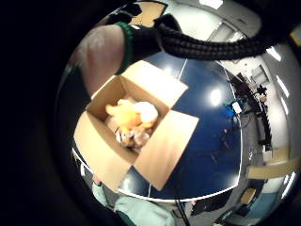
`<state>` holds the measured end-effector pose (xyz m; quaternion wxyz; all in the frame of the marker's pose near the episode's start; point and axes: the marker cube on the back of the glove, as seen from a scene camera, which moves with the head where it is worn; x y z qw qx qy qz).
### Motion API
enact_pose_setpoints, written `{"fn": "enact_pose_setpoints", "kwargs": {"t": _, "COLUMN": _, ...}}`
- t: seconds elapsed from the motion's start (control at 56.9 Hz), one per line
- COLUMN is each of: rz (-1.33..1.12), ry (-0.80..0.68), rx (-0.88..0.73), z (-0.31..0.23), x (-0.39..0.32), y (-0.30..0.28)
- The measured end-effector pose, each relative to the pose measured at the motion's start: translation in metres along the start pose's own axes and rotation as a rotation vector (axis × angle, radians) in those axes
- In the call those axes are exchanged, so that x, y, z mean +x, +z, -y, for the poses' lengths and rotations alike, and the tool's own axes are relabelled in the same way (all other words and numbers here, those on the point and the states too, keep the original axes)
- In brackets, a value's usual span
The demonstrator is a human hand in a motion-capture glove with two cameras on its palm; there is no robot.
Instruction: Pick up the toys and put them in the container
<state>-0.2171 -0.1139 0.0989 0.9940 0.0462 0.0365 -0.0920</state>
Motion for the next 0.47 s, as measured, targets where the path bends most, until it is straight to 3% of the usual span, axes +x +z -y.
{"fn": "enact_pose_setpoints", "kwargs": {"t": 0.088, "rz": -0.028, "ry": 0.008, "rx": 0.011, "z": -0.012, "x": 0.005, "y": 0.003}}
{"fn": "enact_pose_setpoints", "kwargs": {"t": 0.176, "rz": 0.007, "ry": -0.351, "rx": 0.022, "z": -0.044, "x": 0.001, "y": 0.004}}
{"fn": "enact_pose_setpoints", "kwargs": {"t": 0.211, "rz": 0.023, "ry": -0.407, "rx": 0.031, "z": -0.054, "x": 0.000, "y": 0.004}}
{"fn": "enact_pose_setpoints", "kwargs": {"t": 0.299, "rz": -0.002, "ry": -0.146, "rx": 0.058, "z": -0.069, "x": -0.006, "y": 0.007}}
{"fn": "enact_pose_setpoints", "kwargs": {"t": 0.404, "rz": 0.220, "ry": -0.253, "rx": 0.064, "z": -0.110, "x": 0.001, "y": -0.002}}
{"fn": "enact_pose_setpoints", "kwargs": {"t": 0.475, "rz": 0.352, "ry": -0.168, "rx": 0.063, "z": -0.116, "x": 0.052, "y": -0.008}}
